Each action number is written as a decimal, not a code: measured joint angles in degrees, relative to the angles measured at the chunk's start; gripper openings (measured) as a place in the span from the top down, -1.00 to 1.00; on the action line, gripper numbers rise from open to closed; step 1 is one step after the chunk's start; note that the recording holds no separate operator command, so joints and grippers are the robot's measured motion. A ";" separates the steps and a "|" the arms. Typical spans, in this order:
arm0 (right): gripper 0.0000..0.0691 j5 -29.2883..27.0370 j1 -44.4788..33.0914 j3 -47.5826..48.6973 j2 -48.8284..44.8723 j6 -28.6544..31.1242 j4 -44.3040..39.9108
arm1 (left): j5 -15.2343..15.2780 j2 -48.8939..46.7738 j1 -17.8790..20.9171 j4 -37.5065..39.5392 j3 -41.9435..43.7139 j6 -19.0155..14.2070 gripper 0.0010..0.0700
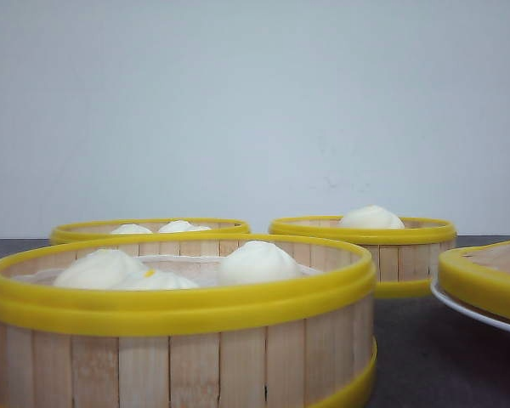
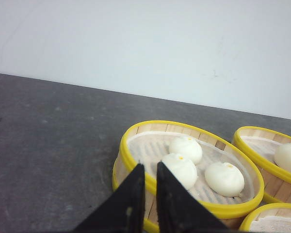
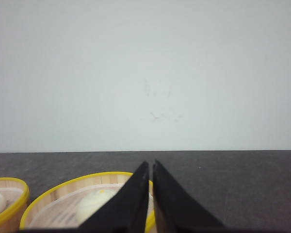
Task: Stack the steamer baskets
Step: 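Move the left gripper toward the steamer basket with three buns, then lower the left gripper and grasp the rim of the nearby steamer basket, then lift the basket with the left gripper and set it onto the front basket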
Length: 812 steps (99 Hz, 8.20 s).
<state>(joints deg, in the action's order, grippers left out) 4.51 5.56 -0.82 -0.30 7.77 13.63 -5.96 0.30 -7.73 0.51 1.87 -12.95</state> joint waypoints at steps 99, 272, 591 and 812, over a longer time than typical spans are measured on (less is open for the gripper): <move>0.97 0.00 0.00 0.00 0.00 0.00 0.00 | 0.00 0.00 0.00 0.00 0.00 0.00 0.98; 0.97 8.59 0.00 0.00 0.00 22.53 -6.69 | 1.27 57.51 1.62 -26.64 50.10 -10.32 -0.70; 0.97 17.92 -0.02 -9.03 0.00 25.40 -19.10 | -8.72 96.19 -6.16 -78.40 104.96 6.51 0.95; 0.97 22.43 -0.02 -13.16 0.00 18.99 -34.27 | -0.37 96.19 -22.53 -72.63 80.74 8.85 0.92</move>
<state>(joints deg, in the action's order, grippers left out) 26.94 5.54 -13.98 -0.30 26.76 -20.64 -6.33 96.49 -30.26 -72.12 82.61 -4.10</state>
